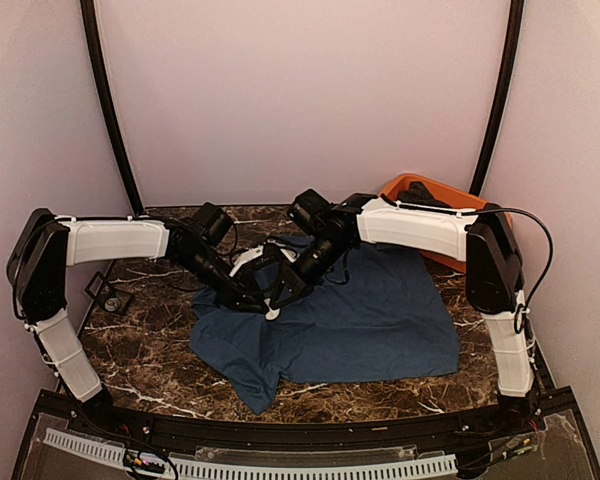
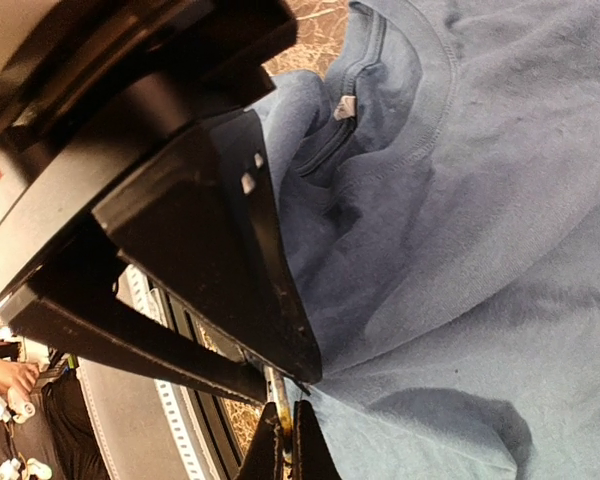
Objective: Pin the brooch onto the clothing
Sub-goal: Pin the brooch to the flattened clothing.
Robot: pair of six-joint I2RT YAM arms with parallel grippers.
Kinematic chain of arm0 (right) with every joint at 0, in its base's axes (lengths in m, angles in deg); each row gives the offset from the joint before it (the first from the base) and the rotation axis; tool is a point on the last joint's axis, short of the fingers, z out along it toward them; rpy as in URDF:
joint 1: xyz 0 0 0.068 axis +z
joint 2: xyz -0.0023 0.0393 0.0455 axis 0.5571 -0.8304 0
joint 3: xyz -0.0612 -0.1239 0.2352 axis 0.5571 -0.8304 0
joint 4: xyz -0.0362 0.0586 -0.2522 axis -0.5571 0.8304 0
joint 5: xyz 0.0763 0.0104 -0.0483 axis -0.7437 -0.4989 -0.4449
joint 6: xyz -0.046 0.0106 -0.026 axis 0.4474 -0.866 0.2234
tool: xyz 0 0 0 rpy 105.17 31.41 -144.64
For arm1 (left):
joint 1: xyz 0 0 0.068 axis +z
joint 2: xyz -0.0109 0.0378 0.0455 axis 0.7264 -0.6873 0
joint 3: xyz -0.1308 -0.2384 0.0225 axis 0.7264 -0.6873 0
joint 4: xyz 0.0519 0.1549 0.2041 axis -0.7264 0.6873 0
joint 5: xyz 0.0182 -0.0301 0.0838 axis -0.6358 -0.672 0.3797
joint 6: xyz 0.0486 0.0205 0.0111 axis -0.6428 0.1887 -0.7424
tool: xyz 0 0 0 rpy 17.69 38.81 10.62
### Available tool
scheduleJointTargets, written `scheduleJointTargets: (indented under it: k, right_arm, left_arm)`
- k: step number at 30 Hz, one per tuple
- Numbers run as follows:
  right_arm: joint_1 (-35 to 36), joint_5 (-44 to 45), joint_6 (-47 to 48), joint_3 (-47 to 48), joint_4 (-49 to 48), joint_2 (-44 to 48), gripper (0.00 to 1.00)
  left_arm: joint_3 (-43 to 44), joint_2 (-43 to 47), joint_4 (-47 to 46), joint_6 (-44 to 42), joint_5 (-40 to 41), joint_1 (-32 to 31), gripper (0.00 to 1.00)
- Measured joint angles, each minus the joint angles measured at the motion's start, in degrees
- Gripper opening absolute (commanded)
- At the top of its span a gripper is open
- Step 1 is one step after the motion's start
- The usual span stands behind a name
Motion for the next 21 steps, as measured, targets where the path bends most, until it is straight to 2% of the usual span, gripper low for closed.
scheduleJointTargets:
  k: [5, 21]
  right_arm:
    - [-0.02, 1.27, -0.81, 0.02, 0.33, 0.00, 0.00]
    - [-0.59, 1.97, -2.60, 0.26, 1.66, 0.00, 0.00]
  left_arm:
    - [1.55, -1.01, 1.25, 0.63, 0.66, -0.31, 0.19]
    - [3.10, -2.99, 1.07, 1.66, 0.13, -0.44, 0.15]
